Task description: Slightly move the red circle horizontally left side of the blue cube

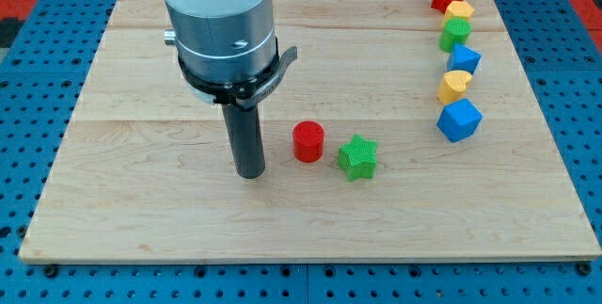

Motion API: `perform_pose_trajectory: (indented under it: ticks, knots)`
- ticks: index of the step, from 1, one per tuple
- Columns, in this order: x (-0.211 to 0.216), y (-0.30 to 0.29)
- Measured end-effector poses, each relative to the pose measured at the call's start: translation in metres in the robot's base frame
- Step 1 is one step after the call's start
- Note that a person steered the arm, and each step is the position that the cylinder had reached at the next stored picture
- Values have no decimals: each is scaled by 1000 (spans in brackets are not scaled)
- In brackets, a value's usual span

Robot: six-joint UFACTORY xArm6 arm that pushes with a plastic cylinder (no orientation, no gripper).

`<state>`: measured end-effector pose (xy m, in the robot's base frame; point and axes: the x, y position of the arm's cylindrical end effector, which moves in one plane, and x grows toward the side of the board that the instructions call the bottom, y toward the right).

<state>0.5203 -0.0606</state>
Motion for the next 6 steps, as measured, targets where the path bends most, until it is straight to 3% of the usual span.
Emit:
perform_pose_trajectory:
  ticks: [3,6]
  knots:
    - [0,42]
    - [-27,85]
